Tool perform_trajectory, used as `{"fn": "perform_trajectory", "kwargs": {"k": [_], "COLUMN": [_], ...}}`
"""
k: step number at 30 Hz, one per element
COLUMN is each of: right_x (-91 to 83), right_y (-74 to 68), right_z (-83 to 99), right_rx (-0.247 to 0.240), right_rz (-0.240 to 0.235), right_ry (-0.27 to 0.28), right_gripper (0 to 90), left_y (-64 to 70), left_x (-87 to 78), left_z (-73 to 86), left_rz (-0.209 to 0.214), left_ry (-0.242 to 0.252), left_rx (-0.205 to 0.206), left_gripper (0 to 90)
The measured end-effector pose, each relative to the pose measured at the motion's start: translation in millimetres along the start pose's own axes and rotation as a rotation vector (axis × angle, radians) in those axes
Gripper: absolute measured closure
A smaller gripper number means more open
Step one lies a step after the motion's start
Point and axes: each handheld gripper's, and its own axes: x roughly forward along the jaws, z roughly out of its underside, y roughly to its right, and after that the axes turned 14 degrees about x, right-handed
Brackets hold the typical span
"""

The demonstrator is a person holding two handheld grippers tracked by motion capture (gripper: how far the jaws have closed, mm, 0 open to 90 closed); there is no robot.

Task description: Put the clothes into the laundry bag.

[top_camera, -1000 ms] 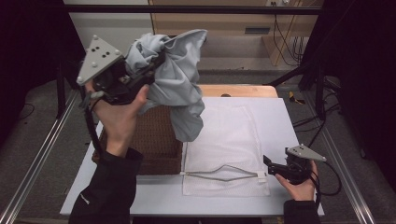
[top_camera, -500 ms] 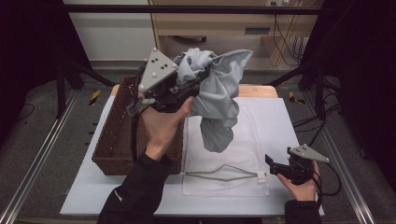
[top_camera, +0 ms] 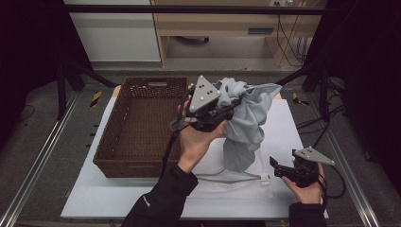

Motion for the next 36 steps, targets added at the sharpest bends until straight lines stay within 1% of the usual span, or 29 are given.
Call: {"fn": "perform_trajectory", "kwargs": {"k": [1,2,5,7,9,10,12,13,15,16,17,19,20,21,24,27,28,30,31,32,33,34,36], "right_x": [0.1,-1.3,-2.5,-3.2,-3.6,-3.8,-3.9,-4.0,-4.5,-5.2,-5.7,-7.3,-7.5,-8.1,-8.6,-9.4,-9.3,-8.7,-8.4,-7.6,-7.0,-6.2,-5.1], "right_y": [1.0,1.2,2.3,4.5,5.1,5.7,6.7,7.0,7.9,7.8,8.9,10.1,10.8,11.6,12.7,13.2,13.2,12.8,12.3,11.6,11.1,10.2,8.8], "right_z": [0.0,-0.2,-0.7,-0.8,-0.7,-0.5,-0.2,-0.2,-0.4,-0.5,-0.6,-0.9,-1.0,-1.2,-1.2,-1.6,-1.4,-1.0,-0.8,-0.6,-0.5,-0.1,0.4], "right_rx": [-0.004,0.004,0.005,0.007,0.014,0.02,0.019,0.017,0.016,0.025,0.02,0.026,0.026,0.032,0.031,0.039,0.04,0.03,0.026,0.029,0.032,0.033,0.029], "right_rz": [0.005,0.003,0.006,0.011,0.012,0.011,0.016,0.017,0.021,0.022,0.028,0.028,0.029,0.029,0.036,0.024,0.022,0.023,0.022,0.018,0.008,-0.005,-0.012], "right_ry": [0.004,0.003,0.009,0.016,0.012,0.009,0.008,0.011,0.016,0.014,0.02,0.028,0.029,0.029,0.033,0.037,0.041,0.046,0.042,0.038,0.032,0.032,0.03], "right_gripper": [11.2,11.3,11.3,11.8,11.8,11.9,13.2,13.5,14.1,14.2,14.5,15.1,15.1,15.5,15.8,15.8,15.8,15.9,15.8,15.6,15.5,15.5,15.2], "left_y": [4.4,7.2,16.7,22.2,27.1,30.0,35.8,40.7,46.6,50.9,54.2,59.2,62.6,63.7,70.0,74.0,75.6,78.0,78.8,79.1,78.8,78.7,78.3], "left_x": [5.5,8.9,23.0,32.8,43.2,49.0,56.5,61.7,67.9,72.7,76.0,80.9,84.7,85.8,92.5,95.9,97.8,99.7,99.7,98.8,97.3,96.2,93.5], "left_z": [4.8,8.0,22.6,33.8,47.4,54.9,65.1,71.6,79.9,87.4,94.1,105.7,115.2,118.2,137.6,153.0,159.1,167.4,170.2,172.2,172.9,172.7,170.8], "left_rz": [0.009,0.014,0.045,0.062,0.081,0.099,0.115,0.121,0.128,0.138,0.149,0.164,0.178,0.181,0.201,0.206,0.218,0.231,0.237,0.238,0.24,0.241,0.244], "left_ry": [-0.008,-0.015,-0.049,-0.078,-0.108,-0.126,-0.147,-0.172,-0.203,-0.228,-0.243,-0.269,-0.296,-0.306,-0.365,-0.394,-0.408,-0.424,-0.427,-0.428,-0.431,-0.435,-0.445], "left_rx": [0.0,0.0,-0.001,-0.003,-0.019,-0.025,-0.024,-0.016,-0.013,-0.01,-0.014,-0.017,-0.023,-0.023,-0.022,-0.033,-0.029,-0.005,0.0,0.0,-0.009,-0.01,0.0], "left_gripper": [67.3,67.2,67.1,66.6,66.5,66.3,65.8,65.5,64.7,64.1,63.3,62.0,61.7,61.4,57.7,56.1,54.2,49.3,46.0,44.9,44.7,43.7,41.4]}}
